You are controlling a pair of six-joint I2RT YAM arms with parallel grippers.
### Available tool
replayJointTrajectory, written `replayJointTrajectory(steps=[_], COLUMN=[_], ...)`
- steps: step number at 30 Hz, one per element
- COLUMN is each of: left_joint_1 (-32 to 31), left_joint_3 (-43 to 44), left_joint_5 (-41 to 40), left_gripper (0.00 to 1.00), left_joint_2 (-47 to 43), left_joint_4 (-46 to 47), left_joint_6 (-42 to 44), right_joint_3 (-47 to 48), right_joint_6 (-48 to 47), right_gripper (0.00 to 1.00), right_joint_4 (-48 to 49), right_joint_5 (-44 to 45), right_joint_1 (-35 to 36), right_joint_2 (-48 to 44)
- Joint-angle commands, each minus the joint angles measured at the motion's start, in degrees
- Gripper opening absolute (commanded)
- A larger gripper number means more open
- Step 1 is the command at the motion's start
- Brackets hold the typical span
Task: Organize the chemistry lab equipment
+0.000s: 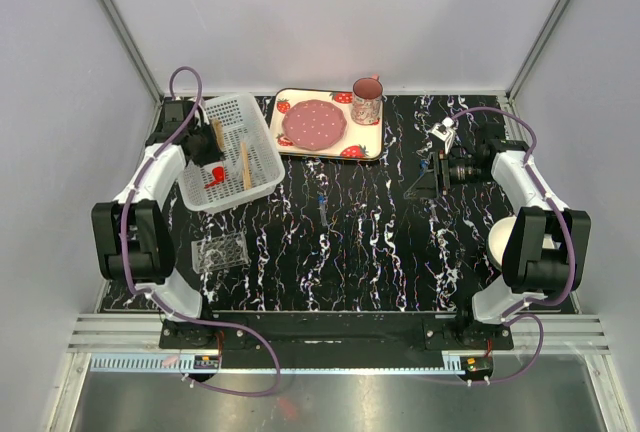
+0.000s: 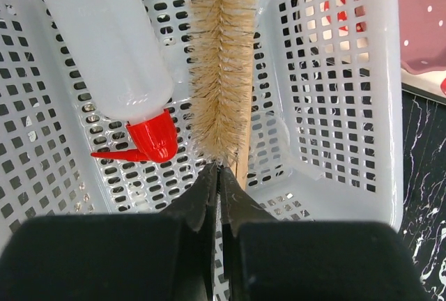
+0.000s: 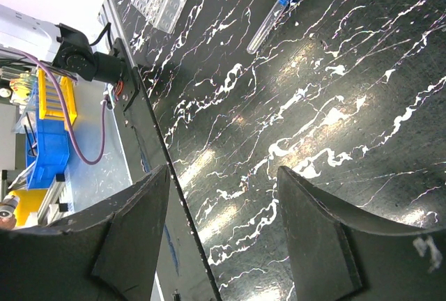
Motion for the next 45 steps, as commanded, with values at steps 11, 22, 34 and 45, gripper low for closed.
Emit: replayJointTrajectory(steps=[11,22,34,45], left_joint_1=[0.23,0.4,0.4,0.31], left_joint_3=[3.67,3.76,4.11,4.46], left_joint_5=[1.76,2.64,3.78,2.37], left_gripper=[0.05,0.05,0.06,0.4], left_joint_2=[5.27,5.71,5.8,2.47], left_joint_4=[0.98,0.98,0.98,0.37], left_joint_6=[0.56,0.39,-0.05,-1.11], right_joint_3=[2.32,2.32,2.41,2.41], right_joint_6=[-2.0,-1.91,-2.18,-2.27], right_gripper=[0.69,0.69,0.69,0.69], right_joint_4=[-0.77,-0.95,-0.95,-1.04], right_joint_5=[-1.4,-1.4,-1.49,-1.31], right_joint_1=[-0.37,-0.37,-0.37,-0.37], right_joint_2=[0.01,0.1,0.1,-0.08])
